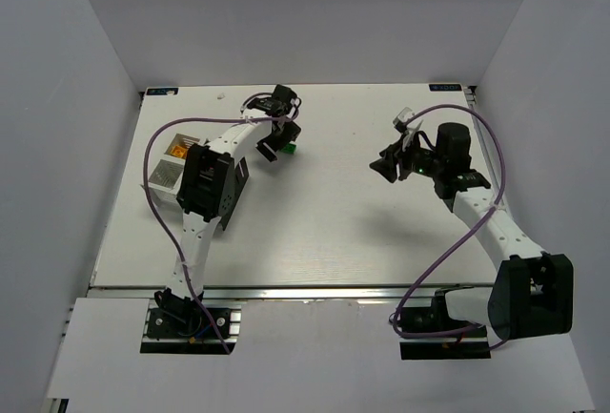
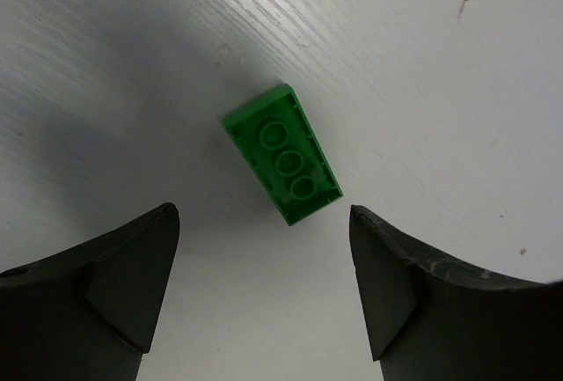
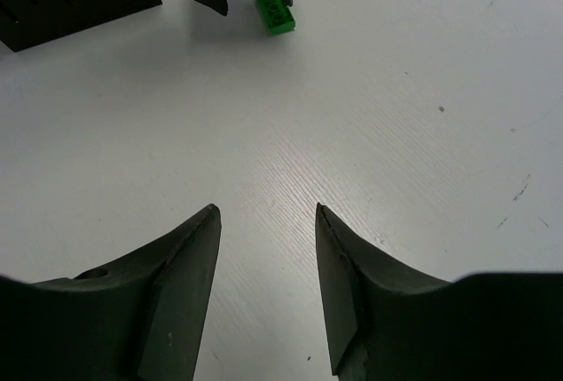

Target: Sort the legos into containers by color

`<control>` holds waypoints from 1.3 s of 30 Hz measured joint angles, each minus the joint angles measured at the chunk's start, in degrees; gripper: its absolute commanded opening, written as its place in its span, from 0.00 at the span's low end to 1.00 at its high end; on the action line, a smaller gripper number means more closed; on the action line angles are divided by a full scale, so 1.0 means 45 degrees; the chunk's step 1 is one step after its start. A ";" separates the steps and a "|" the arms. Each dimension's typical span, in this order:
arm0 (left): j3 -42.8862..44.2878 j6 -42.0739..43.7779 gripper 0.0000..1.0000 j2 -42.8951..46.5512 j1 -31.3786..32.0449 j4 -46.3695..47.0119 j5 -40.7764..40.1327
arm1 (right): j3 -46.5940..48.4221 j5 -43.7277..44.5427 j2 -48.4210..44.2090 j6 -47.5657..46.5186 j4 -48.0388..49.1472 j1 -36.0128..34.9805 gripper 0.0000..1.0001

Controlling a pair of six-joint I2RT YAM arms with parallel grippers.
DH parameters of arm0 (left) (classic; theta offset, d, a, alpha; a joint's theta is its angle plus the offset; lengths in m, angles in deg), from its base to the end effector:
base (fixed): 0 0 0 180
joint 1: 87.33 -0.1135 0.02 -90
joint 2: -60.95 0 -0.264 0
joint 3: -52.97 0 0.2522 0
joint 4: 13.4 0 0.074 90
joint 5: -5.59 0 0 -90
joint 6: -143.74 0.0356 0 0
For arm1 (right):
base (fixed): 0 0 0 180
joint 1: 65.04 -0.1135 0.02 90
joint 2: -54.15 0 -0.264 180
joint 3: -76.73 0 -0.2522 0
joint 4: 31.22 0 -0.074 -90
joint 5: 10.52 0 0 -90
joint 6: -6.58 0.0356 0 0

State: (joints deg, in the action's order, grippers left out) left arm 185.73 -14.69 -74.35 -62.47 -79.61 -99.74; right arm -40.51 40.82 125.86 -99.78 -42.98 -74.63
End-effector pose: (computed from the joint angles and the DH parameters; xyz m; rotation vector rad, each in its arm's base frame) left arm 0.4566 -0.2012 0.1871 -1.0625 2.4754 -0.1185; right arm 0.2739 0.0688 0.2889 -0.8461 1.6895 0.5681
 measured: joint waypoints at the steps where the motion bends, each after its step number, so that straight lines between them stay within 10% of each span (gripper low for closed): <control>1: 0.0000 -0.0019 0.87 -0.0073 -0.0010 -0.0019 0.0005 | -0.0073 -0.0024 -0.0024 0.0044 0.0015 0.0049 0.53; 14: 0.0578 -0.0257 0.85 -0.0729 -0.0442 0.0257 0.0442 | -0.1064 -0.0087 -0.0539 0.0321 0.0461 0.0228 0.52; 39: 0.1307 -0.0379 0.53 -0.1423 -0.0539 0.0238 0.0967 | -0.2035 -0.0228 -0.2268 0.1234 0.1302 0.0685 0.50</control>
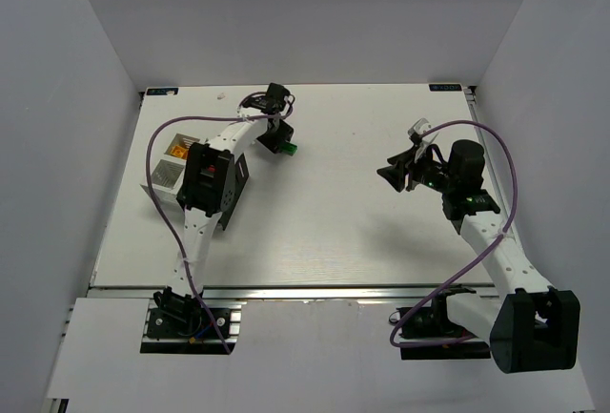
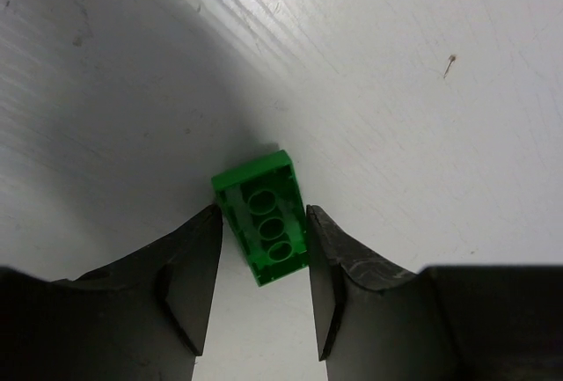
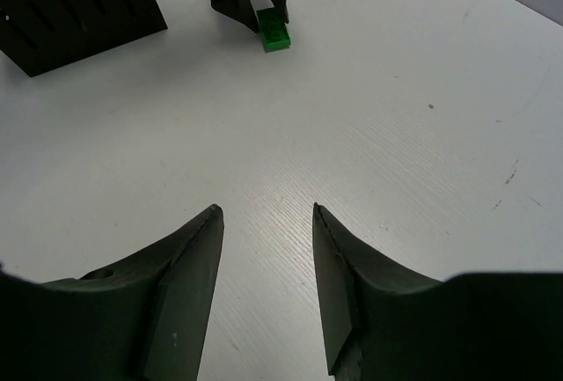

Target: Sort the legos into containers by color

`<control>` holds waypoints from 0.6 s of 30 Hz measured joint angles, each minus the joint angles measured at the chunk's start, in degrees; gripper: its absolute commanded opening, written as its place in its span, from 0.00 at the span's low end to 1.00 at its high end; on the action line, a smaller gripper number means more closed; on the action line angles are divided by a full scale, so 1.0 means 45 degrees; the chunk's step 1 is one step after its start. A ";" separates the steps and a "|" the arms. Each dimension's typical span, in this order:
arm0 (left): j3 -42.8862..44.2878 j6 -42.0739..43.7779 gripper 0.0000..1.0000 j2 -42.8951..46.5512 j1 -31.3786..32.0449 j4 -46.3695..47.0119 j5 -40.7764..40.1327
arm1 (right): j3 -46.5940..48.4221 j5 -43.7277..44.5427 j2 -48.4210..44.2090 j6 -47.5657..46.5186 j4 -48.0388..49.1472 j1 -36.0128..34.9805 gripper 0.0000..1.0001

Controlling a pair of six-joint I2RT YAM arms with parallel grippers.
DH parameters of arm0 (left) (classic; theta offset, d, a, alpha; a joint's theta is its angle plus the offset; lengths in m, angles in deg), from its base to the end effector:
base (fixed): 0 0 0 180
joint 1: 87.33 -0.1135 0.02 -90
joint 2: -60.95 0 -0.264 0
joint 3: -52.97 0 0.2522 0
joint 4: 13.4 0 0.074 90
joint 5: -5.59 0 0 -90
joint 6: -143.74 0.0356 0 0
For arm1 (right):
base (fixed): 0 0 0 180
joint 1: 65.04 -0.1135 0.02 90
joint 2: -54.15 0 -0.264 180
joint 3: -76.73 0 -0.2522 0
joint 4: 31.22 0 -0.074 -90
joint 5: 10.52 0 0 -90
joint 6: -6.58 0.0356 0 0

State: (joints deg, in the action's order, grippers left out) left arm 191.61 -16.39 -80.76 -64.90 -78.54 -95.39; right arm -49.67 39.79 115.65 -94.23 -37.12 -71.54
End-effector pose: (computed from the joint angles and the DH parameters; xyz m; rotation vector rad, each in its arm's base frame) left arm 0.4828 -0.1919 0.1624 -1.1523 2.4814 -0.1988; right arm 0.2382 0.0500 0.2867 -0.7413 1.6300 0.5706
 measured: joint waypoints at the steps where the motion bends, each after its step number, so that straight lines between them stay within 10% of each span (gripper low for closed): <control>1: -0.0282 0.0097 0.53 0.0141 -0.0005 0.0170 0.0034 | 0.0000 -0.0010 -0.0005 0.0024 0.0000 0.0000 0.50; 18: -0.4522 0.2642 0.48 0.2696 0.0782 0.1477 0.0403 | 0.0000 -0.0296 -0.0029 0.0107 -0.0097 0.0005 0.48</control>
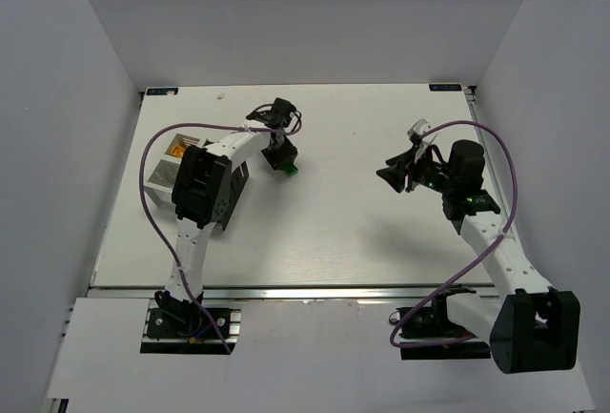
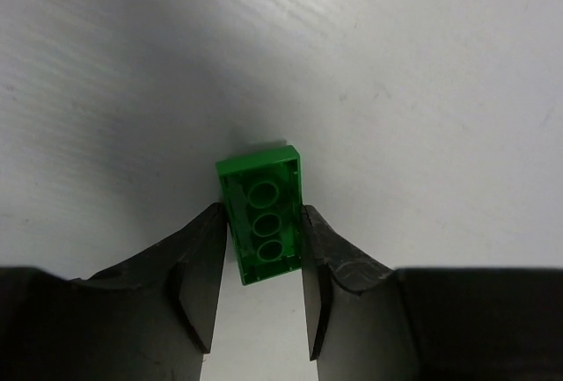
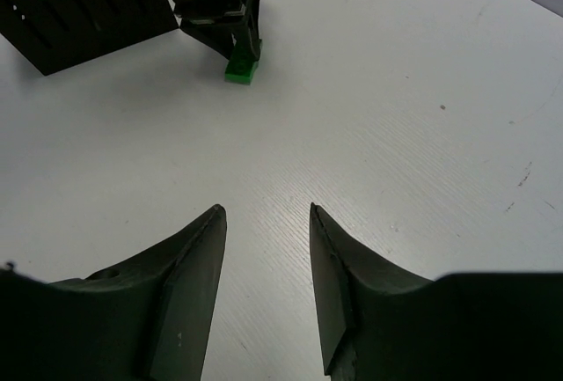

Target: Sort the legos into containers by color

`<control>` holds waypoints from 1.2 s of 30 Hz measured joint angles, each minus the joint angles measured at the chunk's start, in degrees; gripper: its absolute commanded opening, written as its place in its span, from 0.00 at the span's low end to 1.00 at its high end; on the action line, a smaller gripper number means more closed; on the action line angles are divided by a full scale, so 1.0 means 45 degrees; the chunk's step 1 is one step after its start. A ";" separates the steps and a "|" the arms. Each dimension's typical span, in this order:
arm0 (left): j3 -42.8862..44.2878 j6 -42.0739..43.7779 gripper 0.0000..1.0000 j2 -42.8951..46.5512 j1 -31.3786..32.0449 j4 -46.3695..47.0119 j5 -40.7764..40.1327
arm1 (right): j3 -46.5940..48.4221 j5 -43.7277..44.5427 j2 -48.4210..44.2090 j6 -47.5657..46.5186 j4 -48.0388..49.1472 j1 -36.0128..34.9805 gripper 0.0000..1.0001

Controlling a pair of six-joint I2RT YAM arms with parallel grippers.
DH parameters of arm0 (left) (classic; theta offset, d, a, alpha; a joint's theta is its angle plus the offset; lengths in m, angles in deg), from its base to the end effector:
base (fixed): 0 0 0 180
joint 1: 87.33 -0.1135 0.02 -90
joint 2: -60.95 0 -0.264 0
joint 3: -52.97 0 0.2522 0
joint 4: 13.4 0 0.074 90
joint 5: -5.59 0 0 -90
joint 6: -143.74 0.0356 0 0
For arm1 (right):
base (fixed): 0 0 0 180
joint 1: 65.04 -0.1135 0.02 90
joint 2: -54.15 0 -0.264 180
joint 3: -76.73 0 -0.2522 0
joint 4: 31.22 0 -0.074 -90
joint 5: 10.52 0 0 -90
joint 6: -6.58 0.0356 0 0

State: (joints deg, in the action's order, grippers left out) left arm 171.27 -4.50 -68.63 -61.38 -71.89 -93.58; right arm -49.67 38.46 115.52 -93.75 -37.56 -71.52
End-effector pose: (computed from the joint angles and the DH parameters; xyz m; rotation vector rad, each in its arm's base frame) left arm 0.4280 -0.2020 0.1652 -0.8080 2.6487 -0.1664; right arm 0.2370 0.0504 0.2865 -0.7490 1.6310 0.5990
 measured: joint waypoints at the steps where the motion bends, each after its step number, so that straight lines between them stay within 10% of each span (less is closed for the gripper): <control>1: -0.0155 0.0136 0.52 0.0102 0.0087 -0.0015 0.0000 | 0.0000 -0.0015 -0.0010 0.0000 -0.0010 0.0000 0.48; 11: -0.1292 0.0850 0.59 0.0748 0.0359 0.0044 -0.0112 | 0.0010 -0.0029 -0.0058 0.0000 -0.0180 0.0000 0.48; 28: -0.1967 0.2293 0.18 0.1413 0.1001 0.0078 -0.0223 | 0.0398 -0.0131 -0.0058 0.0000 -0.0442 0.0000 0.41; 36: -0.5586 0.3172 0.06 0.7213 0.1783 0.2108 0.0117 | 0.0515 -0.0476 -0.0058 -0.0180 -0.1035 -0.0015 0.31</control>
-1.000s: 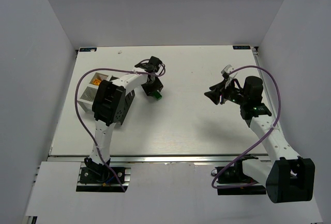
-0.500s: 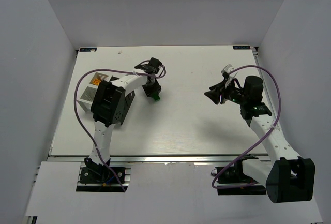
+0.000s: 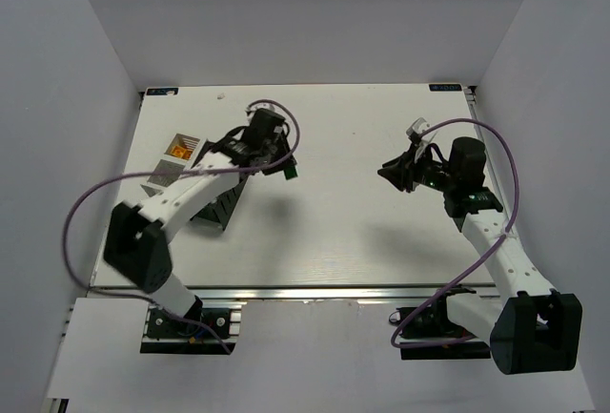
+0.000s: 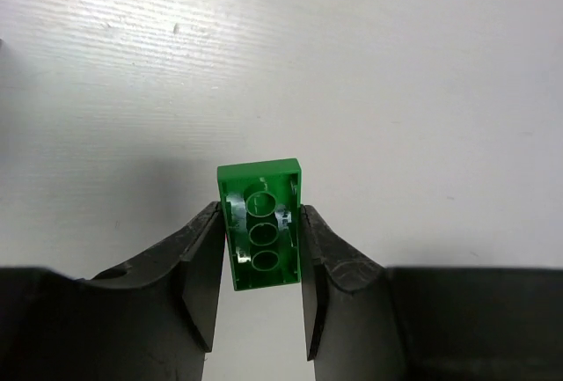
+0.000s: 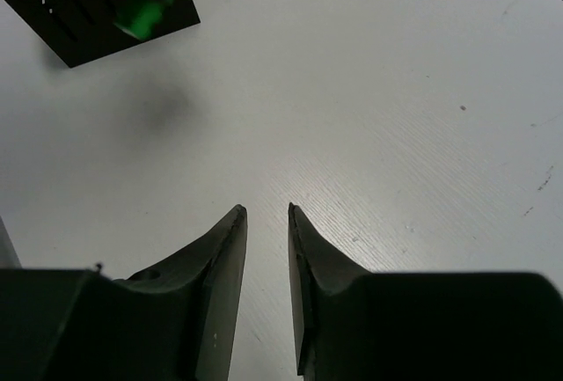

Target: Sort the legos into containers by color

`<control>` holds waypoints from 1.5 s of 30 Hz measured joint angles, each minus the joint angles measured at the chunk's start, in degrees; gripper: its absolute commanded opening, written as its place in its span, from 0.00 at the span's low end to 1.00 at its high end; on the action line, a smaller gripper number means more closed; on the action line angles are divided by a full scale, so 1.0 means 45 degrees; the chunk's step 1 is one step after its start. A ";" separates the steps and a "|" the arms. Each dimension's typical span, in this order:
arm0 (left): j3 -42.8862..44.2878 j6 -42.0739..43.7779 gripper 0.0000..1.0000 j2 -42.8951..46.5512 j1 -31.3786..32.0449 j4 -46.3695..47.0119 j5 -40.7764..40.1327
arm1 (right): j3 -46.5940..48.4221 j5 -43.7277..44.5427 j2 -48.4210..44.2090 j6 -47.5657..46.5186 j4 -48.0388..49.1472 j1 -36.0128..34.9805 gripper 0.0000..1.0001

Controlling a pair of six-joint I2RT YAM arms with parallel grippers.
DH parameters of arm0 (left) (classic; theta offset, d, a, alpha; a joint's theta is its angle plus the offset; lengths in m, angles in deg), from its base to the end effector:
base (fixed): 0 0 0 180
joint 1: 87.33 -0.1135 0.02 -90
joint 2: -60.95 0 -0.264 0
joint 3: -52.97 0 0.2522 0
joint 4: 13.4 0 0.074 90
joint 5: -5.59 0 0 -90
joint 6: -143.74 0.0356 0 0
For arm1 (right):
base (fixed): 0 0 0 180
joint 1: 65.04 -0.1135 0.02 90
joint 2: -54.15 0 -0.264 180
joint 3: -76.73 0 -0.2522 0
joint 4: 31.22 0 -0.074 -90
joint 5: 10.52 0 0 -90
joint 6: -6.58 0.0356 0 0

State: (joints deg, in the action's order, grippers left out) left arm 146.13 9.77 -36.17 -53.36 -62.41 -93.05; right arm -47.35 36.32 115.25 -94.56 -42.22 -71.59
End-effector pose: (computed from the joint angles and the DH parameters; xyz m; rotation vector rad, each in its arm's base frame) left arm 0.3099 -0.2024 0.2709 -0.2833 2.5060 -0.3829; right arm 0.2353 0.0515 0.2940 -0.7807 1.6449 0.6373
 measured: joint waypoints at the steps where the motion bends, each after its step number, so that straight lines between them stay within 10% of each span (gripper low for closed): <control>1: -0.0544 0.0010 0.06 0.1093 -0.0019 0.0277 -0.0034 | 0.0005 -0.0034 0.0000 -0.0034 -0.0044 -0.0024 0.30; 11: -0.3925 0.0019 0.07 0.7742 -0.0447 0.0238 -0.3211 | 0.0019 -0.0039 -0.0010 -0.0325 -0.0651 -0.0908 0.29; 30: -0.5095 0.1967 0.08 0.6649 -0.4085 -0.0408 -0.4677 | 0.0277 0.0180 -0.0005 -0.0937 -0.1375 -0.1418 0.34; 45: -0.5396 0.1991 0.82 0.6489 -0.4197 -0.0170 -0.5119 | 0.0588 0.0359 0.0029 -0.1166 -0.1744 -0.1472 0.59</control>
State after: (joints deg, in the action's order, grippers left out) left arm 121.85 18.73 -6.97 -72.24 -63.17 -116.09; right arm -44.71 37.94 115.39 -99.81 -50.06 -78.21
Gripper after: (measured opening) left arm 0.764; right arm 0.531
